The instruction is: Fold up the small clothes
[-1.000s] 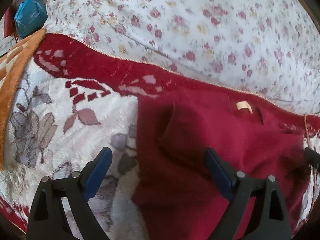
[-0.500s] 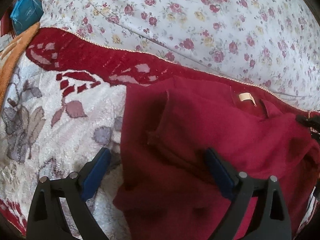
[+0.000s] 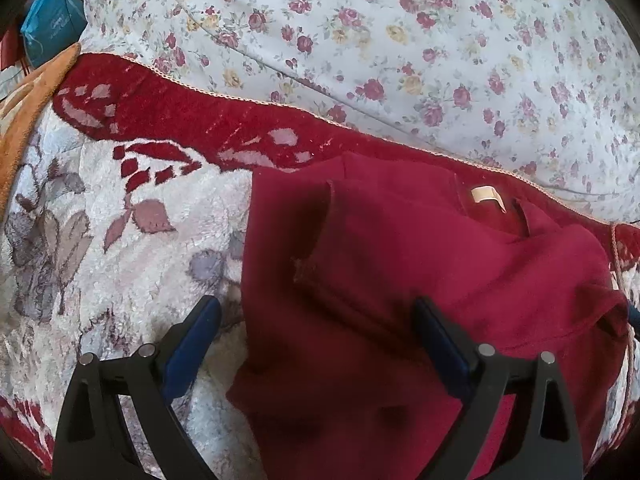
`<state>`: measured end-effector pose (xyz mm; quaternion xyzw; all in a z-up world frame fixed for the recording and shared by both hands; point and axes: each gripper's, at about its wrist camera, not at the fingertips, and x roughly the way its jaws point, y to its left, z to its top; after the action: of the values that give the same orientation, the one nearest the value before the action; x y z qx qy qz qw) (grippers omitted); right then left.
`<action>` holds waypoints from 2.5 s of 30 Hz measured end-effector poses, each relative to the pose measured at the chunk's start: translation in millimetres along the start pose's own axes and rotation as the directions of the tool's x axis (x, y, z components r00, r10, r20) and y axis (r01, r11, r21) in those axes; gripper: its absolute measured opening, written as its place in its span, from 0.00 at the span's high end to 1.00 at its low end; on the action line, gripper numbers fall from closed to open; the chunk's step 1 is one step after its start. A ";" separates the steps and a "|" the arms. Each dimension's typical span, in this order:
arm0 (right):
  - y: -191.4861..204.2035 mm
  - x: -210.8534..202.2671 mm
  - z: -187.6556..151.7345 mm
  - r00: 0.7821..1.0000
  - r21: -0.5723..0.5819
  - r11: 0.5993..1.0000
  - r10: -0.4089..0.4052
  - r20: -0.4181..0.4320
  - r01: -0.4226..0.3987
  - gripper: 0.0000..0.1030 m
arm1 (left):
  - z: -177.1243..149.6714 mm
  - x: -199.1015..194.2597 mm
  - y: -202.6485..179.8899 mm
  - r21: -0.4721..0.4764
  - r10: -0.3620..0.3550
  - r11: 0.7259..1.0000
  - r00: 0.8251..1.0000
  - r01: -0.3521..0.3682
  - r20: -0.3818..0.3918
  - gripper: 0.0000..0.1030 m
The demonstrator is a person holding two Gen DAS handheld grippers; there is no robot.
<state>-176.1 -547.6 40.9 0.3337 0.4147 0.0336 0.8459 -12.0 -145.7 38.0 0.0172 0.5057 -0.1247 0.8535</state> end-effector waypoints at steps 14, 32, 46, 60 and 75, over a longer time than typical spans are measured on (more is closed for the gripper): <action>4.3 -2.6 -44.0 0.910 -0.328 0.852 -0.410 0.066 0.408 0.84 | 0.0 -20.1 20.0 -0.076 -0.009 0.997 0.999 0.012 0.039 0.07; 20.3 31.9 13.8 0.936 -0.193 0.916 -0.349 0.044 0.351 0.50 | -3.2 1.0 -9.1 0.006 0.012 1.000 1.000 -0.012 0.009 0.07; 17.8 16.7 -25.9 0.906 -0.271 0.873 -0.423 -0.008 0.406 0.50 | -5.2 5.9 -8.1 0.005 0.018 1.000 1.000 -0.018 -0.001 0.06; 41.0 1.1 -13.7 0.913 -0.248 0.879 -0.392 0.115 0.409 0.36 | -11.2 -2.0 -11.2 0.009 0.032 0.999 0.999 -0.032 0.028 0.06; 15.2 15.8 -19.4 0.897 -0.195 0.876 -0.436 0.071 0.441 0.26 | -12.0 -1.9 -11.5 0.026 0.041 0.999 0.998 -0.042 0.038 0.06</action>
<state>-176.5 -520.1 30.8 0.1423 0.4630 -0.1201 0.8666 -25.9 -154.6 34.9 0.0369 0.4874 -0.1141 0.8649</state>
